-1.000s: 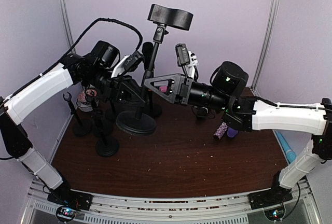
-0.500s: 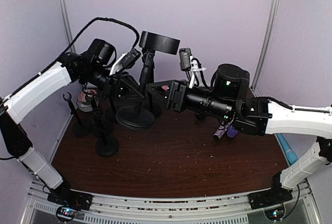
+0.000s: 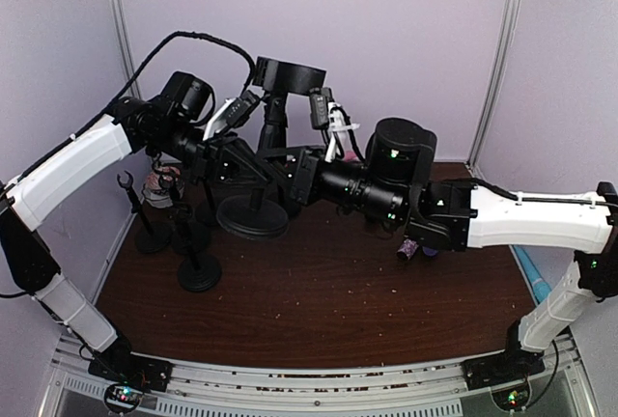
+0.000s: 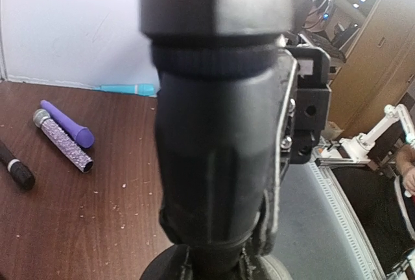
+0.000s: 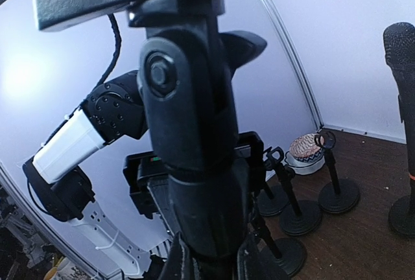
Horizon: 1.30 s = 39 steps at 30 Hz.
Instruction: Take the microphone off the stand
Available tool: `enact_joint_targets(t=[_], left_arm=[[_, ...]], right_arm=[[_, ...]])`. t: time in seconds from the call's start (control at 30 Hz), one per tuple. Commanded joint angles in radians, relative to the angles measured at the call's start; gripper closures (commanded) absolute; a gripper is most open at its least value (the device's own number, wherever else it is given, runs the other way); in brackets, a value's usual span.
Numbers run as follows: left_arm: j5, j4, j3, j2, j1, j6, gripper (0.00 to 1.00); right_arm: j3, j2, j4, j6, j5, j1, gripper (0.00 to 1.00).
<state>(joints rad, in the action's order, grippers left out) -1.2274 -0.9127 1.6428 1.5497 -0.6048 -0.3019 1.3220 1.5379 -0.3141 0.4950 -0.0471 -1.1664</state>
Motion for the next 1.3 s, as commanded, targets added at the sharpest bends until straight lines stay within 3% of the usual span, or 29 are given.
enact_joint_targets(t=[0.0, 0.13, 0.17, 0.37, 0.6, 0.77, 0.8, 1.0, 1.07, 1.27], left_arm=[[0.13, 0.033, -0.031, -0.031, 0.004, -0.039, 0.58], [0.308, 0.045, -0.088, -0.073, 0.083, -0.029, 0.06], [0.327, 0.052, -0.101, -0.089, 0.112, -0.017, 0.03], [0.408, 0.042, -0.131, -0.185, 0.253, -0.019, 0.02], [0.506, 0.005, -0.146, -0.229, 0.298, -0.038, 0.02], [0.519, 0.005, -0.182, -0.24, 0.304, -0.046, 0.02], [0.518, 0.004, -0.186, -0.239, 0.307, -0.049, 0.02], [0.506, 0.046, -0.199, -0.217, 0.306, -0.029, 0.02], [0.509, 0.057, -0.197, -0.209, 0.306, -0.021, 0.02], [0.549, 0.079, -0.21, -0.226, 0.309, -0.014, 0.02]], right_arm=[[0.002, -0.006, -0.027, -0.041, 0.063, 0.0, 1.0], [-0.018, 0.0, 0.045, -0.141, 0.184, 0.001, 1.0], [-0.022, 0.013, 0.061, -0.167, 0.216, 0.001, 1.0], [0.021, 0.18, 0.073, -0.301, 0.353, 0.004, 1.0], [0.191, 0.45, 0.011, -0.344, 0.392, 0.003, 1.0], [0.219, 0.511, 0.003, -0.296, 0.414, -0.001, 1.0], [0.215, 0.51, 0.018, -0.264, 0.416, 0.0, 0.96], [0.285, 0.535, 0.235, -0.116, 0.319, 0.03, 0.46], [0.38, 0.574, 0.345, -0.049, 0.249, 0.053, 0.39], [0.598, 0.717, 0.55, 0.13, 0.025, 0.111, 0.35]])
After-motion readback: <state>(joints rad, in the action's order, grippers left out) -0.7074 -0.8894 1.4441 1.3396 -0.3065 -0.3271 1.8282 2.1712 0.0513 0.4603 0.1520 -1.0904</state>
